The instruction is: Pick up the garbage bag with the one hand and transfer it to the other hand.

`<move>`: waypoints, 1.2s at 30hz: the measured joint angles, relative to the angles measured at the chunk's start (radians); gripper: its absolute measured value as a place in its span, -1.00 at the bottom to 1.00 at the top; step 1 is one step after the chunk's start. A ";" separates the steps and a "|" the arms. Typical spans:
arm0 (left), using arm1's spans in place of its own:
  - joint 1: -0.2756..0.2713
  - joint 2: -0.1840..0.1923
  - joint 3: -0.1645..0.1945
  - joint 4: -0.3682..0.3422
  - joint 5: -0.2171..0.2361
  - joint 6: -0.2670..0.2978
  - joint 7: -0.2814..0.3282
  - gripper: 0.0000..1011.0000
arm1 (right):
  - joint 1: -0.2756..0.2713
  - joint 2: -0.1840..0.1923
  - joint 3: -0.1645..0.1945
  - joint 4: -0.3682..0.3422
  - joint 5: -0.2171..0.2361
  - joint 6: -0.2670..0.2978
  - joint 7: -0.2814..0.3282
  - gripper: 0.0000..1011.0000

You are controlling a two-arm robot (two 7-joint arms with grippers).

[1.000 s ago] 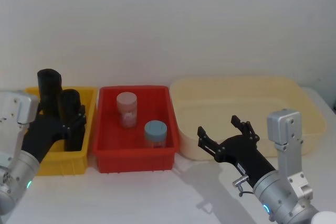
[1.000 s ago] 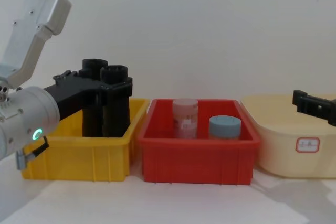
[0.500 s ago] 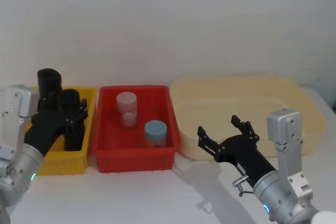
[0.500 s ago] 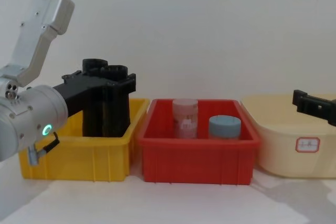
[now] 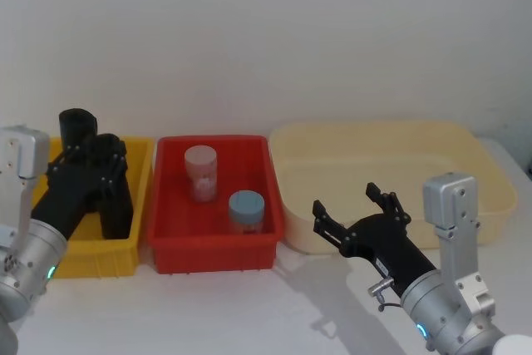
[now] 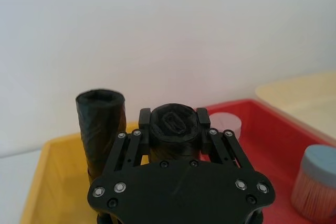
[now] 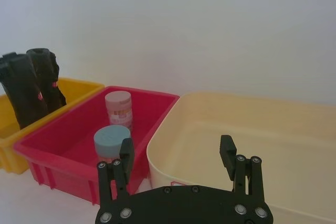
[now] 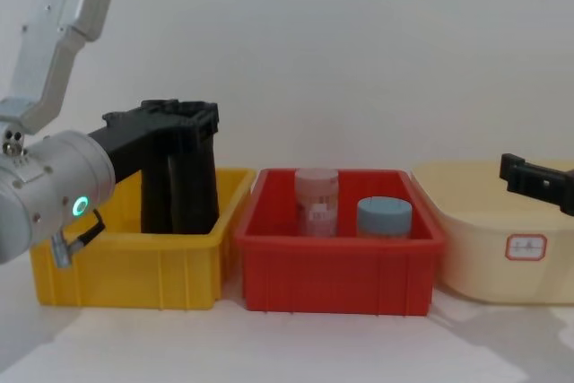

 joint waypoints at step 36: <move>-0.127 -0.012 0.033 -0.153 -0.023 0.056 -0.166 -0.29 | 0.000 0.000 0.000 0.000 0.000 0.000 0.000 0.98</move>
